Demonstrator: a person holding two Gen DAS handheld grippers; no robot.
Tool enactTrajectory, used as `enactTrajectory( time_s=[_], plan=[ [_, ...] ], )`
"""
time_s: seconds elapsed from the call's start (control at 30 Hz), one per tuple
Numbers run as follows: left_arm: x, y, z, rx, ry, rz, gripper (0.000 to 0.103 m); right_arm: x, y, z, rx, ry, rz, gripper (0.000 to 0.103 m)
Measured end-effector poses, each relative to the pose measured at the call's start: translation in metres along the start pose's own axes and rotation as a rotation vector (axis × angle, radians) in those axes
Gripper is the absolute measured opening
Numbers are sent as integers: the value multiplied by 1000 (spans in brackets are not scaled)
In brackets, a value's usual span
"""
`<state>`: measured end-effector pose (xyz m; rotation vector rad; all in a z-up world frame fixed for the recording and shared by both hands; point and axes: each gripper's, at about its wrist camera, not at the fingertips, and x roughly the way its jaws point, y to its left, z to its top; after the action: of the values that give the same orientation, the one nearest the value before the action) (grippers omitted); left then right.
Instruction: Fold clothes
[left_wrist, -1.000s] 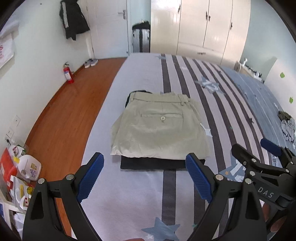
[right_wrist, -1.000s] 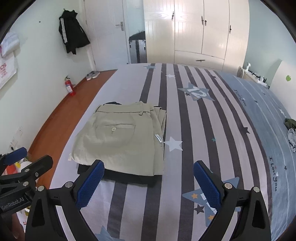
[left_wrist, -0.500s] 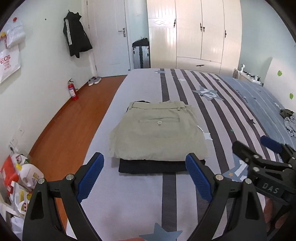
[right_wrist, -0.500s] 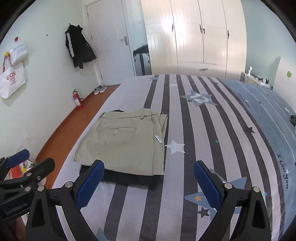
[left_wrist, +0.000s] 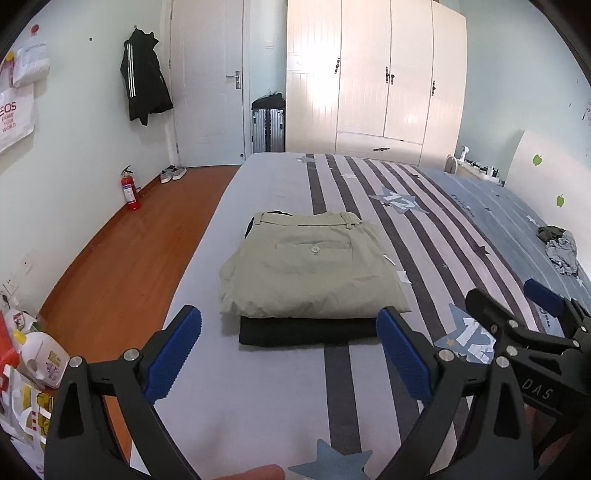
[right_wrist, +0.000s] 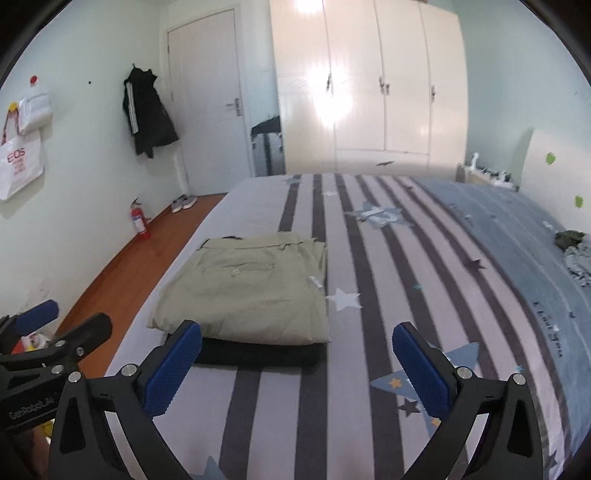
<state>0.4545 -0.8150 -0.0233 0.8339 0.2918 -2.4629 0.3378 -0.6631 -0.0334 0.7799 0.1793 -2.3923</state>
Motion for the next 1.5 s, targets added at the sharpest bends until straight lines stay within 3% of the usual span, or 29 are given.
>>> enactTrajectory(
  time_s=[1.5],
  plan=[
    [8, -6, -4, 23, 2, -20, 97, 2, -18, -2, 23, 28, -16, 102]
  ],
)
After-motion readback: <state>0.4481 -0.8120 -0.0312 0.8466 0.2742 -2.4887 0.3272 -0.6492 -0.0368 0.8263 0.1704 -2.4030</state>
